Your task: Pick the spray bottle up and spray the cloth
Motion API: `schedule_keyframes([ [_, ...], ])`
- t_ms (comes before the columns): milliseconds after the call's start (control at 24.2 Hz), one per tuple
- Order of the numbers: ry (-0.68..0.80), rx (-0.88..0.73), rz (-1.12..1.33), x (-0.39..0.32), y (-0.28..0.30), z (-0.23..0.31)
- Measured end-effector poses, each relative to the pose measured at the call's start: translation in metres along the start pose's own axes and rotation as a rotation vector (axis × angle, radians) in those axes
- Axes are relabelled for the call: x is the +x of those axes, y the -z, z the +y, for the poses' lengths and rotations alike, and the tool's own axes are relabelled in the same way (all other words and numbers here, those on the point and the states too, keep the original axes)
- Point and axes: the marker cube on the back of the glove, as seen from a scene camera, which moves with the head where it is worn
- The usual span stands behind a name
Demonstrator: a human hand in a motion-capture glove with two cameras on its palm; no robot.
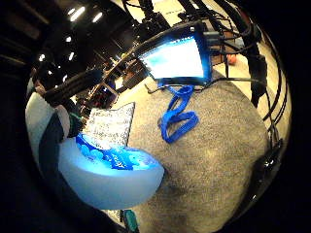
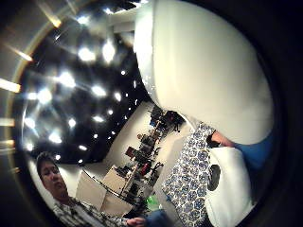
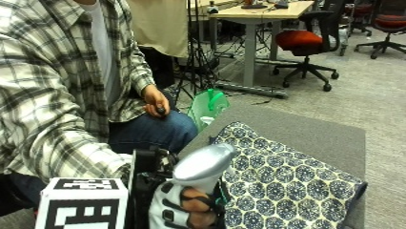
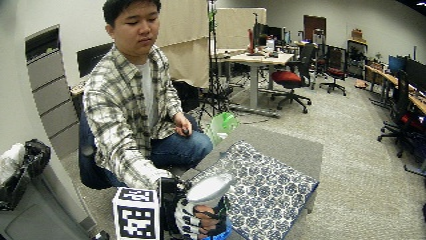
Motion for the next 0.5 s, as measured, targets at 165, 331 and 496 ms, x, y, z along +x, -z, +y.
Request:
schedule_keyframes([
  [165,0.017,-0.017,0.005,-0.005,0.000,0.000],
  [331,0.034,-0.025,0.003,-0.015,0.005,0.005],
  [496,0.085,-0.027,0.024,-0.043,0.021,0.011],
])
